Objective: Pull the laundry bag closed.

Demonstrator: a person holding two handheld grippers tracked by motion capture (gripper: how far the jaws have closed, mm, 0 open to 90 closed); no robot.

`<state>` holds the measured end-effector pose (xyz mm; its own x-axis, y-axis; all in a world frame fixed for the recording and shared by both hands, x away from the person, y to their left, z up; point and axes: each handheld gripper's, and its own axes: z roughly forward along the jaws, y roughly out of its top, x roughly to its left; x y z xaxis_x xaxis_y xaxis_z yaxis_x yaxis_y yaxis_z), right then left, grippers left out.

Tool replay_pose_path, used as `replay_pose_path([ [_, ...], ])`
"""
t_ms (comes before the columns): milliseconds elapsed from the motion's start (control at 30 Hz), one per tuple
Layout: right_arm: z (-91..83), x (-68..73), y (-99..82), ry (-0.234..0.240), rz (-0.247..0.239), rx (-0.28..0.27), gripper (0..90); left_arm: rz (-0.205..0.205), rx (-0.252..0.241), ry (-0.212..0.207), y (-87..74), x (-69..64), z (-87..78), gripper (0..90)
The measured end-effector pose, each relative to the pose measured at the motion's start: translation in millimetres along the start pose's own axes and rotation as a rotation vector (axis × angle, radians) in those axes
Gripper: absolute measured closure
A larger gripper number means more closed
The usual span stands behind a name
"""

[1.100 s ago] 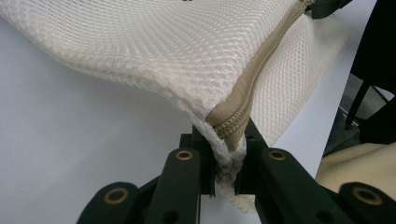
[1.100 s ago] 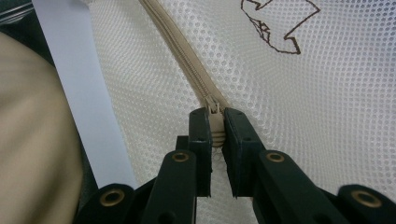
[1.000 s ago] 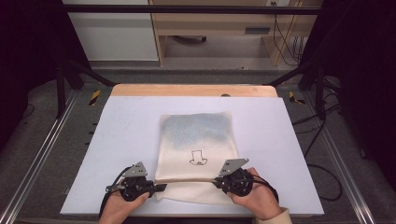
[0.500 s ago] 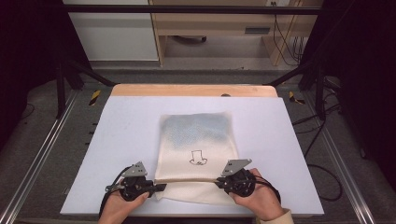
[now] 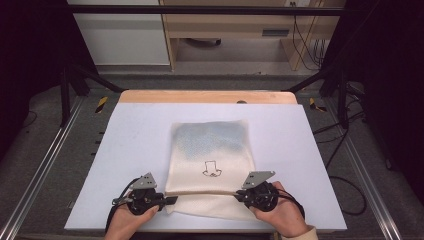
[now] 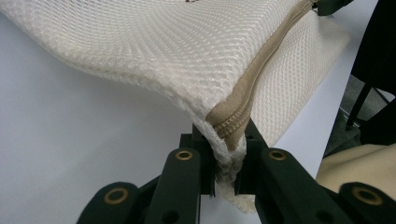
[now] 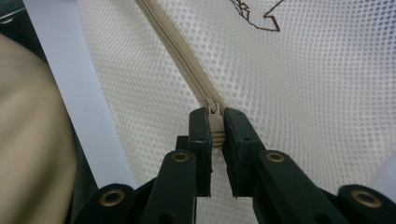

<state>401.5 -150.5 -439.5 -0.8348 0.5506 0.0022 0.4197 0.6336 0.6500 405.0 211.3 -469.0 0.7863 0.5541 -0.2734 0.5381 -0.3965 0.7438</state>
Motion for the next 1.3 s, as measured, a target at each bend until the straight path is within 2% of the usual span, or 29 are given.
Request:
replay_pose_path([
  [500,-5.5,-7.0,-12.8,-0.014,0.019,0.007,82.2,-0.001,0.001,0.012,-0.3,0.9,0.0,81.7],
  [1300,-19.0,-19.0,-35.2,-0.041,0.086,0.005,82.2,0.004,-0.004,0.017,0.3,-0.1,-2.6,81.8],
])
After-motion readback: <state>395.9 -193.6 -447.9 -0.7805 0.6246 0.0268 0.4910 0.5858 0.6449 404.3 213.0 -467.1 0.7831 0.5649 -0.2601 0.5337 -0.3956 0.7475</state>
